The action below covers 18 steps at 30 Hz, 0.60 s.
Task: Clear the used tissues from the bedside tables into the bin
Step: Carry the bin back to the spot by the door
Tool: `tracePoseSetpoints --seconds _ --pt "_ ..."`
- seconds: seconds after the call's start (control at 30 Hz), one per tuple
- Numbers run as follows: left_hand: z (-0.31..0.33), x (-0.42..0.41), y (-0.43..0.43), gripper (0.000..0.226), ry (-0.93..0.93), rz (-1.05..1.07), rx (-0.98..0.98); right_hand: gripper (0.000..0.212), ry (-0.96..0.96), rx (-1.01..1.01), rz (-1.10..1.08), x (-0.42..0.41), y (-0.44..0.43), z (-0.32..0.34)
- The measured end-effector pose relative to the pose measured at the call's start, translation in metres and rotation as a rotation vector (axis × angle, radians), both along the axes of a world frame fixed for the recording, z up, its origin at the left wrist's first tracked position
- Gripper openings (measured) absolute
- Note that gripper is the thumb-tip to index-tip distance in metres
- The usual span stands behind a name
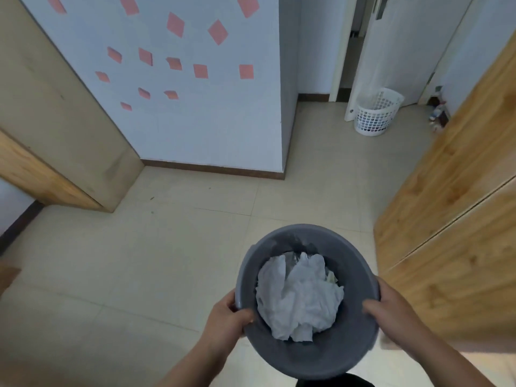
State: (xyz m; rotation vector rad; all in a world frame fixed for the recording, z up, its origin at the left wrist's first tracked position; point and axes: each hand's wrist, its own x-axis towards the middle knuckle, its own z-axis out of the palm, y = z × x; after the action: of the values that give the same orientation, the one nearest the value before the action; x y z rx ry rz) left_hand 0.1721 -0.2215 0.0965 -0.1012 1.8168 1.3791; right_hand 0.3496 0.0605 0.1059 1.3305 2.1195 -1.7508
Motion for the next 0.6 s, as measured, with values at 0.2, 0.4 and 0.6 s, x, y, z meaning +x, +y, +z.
tracePoseSetpoints --seconds 0.2,0.4,0.6 --pt "0.024 -0.113 0.049 0.052 0.079 0.101 -0.005 0.051 0.001 0.030 0.183 -0.158 0.077 0.022" --pt "0.022 -0.229 0.063 0.045 0.084 0.220 0.004 0.051 0.021 0.035 0.324 -0.311 0.109 0.027" --pt "-0.007 -0.360 0.078 0.051 0.031 0.219 0.008 0.053 -0.024 0.009 0.285 -0.431 0.118 0.003"
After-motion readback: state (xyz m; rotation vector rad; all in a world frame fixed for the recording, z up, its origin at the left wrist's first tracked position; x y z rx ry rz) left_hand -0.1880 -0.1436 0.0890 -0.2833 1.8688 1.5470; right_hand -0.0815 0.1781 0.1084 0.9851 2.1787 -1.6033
